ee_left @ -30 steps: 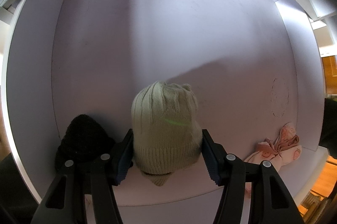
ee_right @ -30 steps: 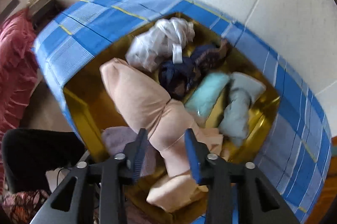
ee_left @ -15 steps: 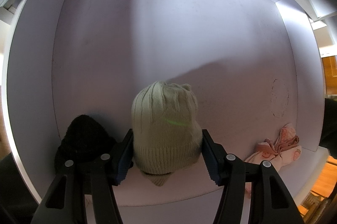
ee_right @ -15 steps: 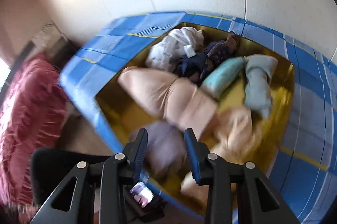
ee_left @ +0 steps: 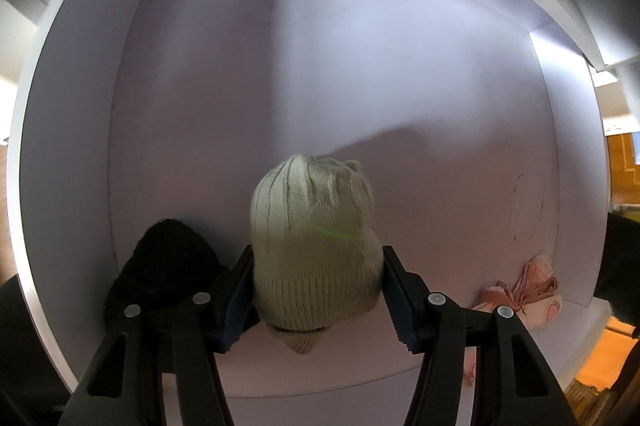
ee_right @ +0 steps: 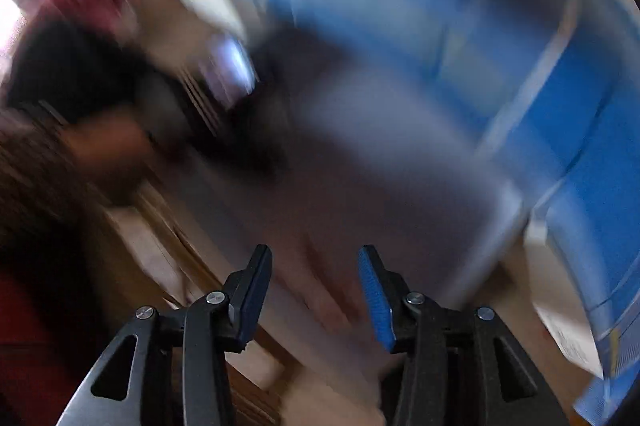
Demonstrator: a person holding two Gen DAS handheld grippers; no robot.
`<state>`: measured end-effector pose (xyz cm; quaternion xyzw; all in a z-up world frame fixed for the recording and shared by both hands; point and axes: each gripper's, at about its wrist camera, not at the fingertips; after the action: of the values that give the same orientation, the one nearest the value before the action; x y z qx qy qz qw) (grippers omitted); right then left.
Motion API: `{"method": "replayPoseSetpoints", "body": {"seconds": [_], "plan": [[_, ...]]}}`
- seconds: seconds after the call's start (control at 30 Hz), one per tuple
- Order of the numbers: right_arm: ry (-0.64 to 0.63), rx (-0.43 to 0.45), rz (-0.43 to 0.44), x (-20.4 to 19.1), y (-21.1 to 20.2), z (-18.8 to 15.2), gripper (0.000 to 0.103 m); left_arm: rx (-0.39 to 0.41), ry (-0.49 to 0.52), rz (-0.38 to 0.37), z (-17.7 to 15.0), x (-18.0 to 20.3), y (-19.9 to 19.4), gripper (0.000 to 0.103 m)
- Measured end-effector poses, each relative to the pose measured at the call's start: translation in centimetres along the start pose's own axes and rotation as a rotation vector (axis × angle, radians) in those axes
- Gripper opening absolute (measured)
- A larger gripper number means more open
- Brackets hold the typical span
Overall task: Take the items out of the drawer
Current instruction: 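Return the right gripper to the shelf and grasp the strawberry-print tied cloth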
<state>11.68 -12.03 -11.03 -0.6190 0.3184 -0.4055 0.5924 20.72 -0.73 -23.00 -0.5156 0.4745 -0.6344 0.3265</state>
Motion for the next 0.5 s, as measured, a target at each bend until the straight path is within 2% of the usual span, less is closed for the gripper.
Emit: {"method": "replayPoseSetpoints", "body": {"seconds": [0.03,0.07,0.13,0.2,0.43,0.5], "plan": [[0.033,-0.082,0.01,0.1,2.6,0.1,0.046,-0.001,-0.003,-0.002,-0.1,-0.2,-0.1,0.059],[0.059,-0.119,0.038,0.2,4.1,0.2,0.046,-0.002,-0.005,-0.004,-0.2,-0.3,-0.2,0.059],[0.091,-0.167,0.093,0.2,7.1,0.4,0.046,-0.004,-0.003,-0.003,-0.2,-0.4,-0.3,0.059],[0.09,-0.216,0.108,-0.2,9.2,0.5,0.049,-0.003,-0.002,-0.005,-0.4,-0.3,-0.3,0.059],[0.016,-0.325,0.145,-2.2,13.5,1.1,0.05,-0.008,0.011,0.001,-0.9,-0.4,-0.4,0.059],[0.013,-0.339,0.144,-2.3,14.4,1.4,0.054,-0.01,0.012,0.003,-0.9,0.3,0.1,0.059]]}}
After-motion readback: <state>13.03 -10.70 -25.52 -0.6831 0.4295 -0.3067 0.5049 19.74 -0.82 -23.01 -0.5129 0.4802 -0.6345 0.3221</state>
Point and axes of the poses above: each gripper's, at about its wrist camera, not at the fingertips, and y roughly the way its jaws point, x to its right, z to its top, and after that the axes turned 12 degrees about -z, right-handed
